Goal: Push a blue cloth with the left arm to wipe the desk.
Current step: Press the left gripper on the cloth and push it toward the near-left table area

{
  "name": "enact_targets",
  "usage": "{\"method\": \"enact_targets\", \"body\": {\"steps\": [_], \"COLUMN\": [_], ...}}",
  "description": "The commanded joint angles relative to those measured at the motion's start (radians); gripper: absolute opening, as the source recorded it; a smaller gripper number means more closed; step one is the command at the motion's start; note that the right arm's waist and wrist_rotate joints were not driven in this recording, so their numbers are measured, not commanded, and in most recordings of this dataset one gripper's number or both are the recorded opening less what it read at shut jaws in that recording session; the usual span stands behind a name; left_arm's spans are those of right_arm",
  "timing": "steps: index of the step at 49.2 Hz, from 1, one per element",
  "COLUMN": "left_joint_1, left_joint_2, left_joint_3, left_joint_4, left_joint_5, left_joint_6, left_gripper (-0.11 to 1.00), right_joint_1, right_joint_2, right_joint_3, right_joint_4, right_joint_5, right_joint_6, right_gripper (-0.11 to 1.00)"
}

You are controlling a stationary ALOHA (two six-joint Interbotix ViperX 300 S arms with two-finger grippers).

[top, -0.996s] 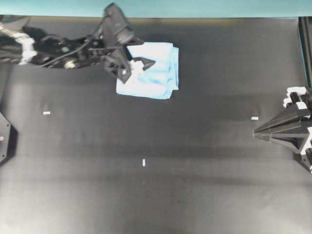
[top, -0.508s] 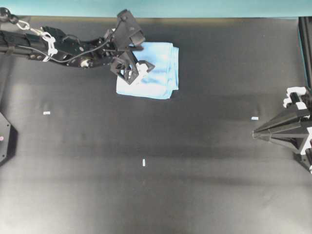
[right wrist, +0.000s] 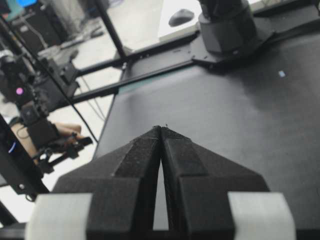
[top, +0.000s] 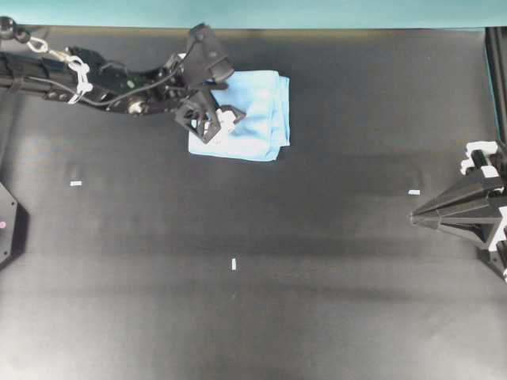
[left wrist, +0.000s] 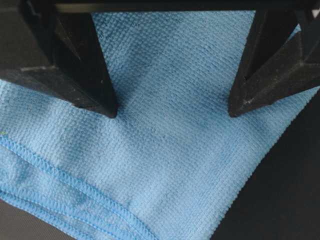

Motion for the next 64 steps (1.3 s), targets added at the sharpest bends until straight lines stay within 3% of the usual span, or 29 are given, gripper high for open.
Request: {"method": "enact_targets", "body": {"steps": [1, 20, 41, 64], "left_joint_1": [-0.009, -0.06, -0.141, -0.324], "left_joint_2": [-0.006, -0.032, -0.129, -0.255], "left_joint_3": [0.005, 0.052, 0.19, 0.353], "left_joint_4": [0.002, 0.003, 0.002, 0.002], "left_joint_5": [-0.003, -0.003, -0.003, 0.0], "left_joint_6": [0.0, 0.003, 0.003, -0.012], "left_gripper": [0.88, 0.88, 0.88, 0.88], "right_joint_1": [0.0, 0.0, 0.0, 0.0], "right_joint_2": [-0.002, -0.038, -0.055, -0.064], "right_joint_3": [-0.012, -0.003, 0.003, 0.002], "right_joint_4": [0.0, 0.002, 0.002, 0.002], "right_joint_5": [-0.005, 0.02, 0.04, 0.04], "right_joint_6": [0.0, 0.0, -0.002, -0.002], "right_gripper": [0.0, 0.0, 0.0, 0.0]}}
